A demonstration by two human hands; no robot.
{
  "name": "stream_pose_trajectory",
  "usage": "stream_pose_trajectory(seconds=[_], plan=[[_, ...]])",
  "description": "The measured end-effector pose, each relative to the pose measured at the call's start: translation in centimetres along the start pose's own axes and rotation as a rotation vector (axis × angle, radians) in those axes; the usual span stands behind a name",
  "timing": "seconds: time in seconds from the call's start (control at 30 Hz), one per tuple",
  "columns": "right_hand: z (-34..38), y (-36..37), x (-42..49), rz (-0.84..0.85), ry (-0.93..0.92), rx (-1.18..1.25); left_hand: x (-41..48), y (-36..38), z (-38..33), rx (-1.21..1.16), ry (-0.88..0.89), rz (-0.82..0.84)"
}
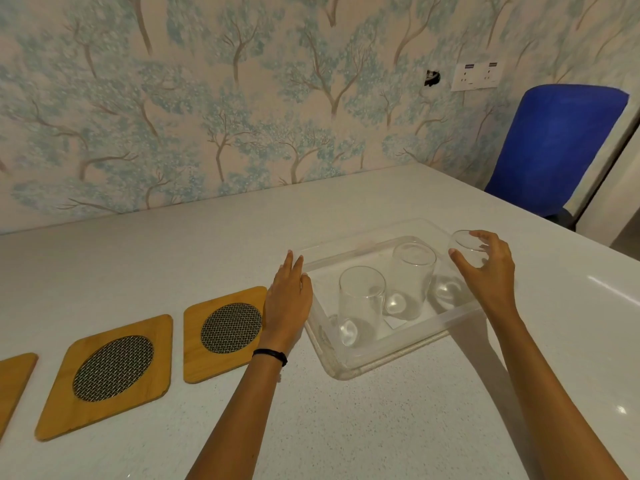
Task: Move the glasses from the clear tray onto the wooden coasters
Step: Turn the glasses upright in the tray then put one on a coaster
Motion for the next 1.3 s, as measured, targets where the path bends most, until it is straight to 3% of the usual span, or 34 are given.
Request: stream_pose_trajectory(seconds=[0.3,0.57,0.83,1.03,1.3], plan=[[0.1,-0.1,-0.1,0.029,0.007,0.014,-0.1,-0.1,0.0,0.002,-0.008,0.012],[4.2,-1.0,-1.3,-0.095,-0.184,0.085,-0.7,-0.4,-0.1,0.032,0.015,0.015],[11.3,0.3,-5.0,0.146,-0.446,0.266,-2.2,-0.6,-0.5,0.125,0.056,0.035],[12.3,2.7,-7.9,0.415,-0.429,0.268,-3.2,-0.6,-0.6,0.117,0.075,0.029],[10.2,5.3,-10.3,0.501,-0.374,0.187,-3.4,-0.3,-0.3,0.108,0.074,0.018]])
Point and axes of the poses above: each hand's wrist, its own x-axis towards the middle knuckle, its own y-axis out of the palm, z = x × y, the point moved 3 cm from there along x, towards the middle knuckle, and after that the axes turned 4 degrees about -z, right-handed, at the moved point
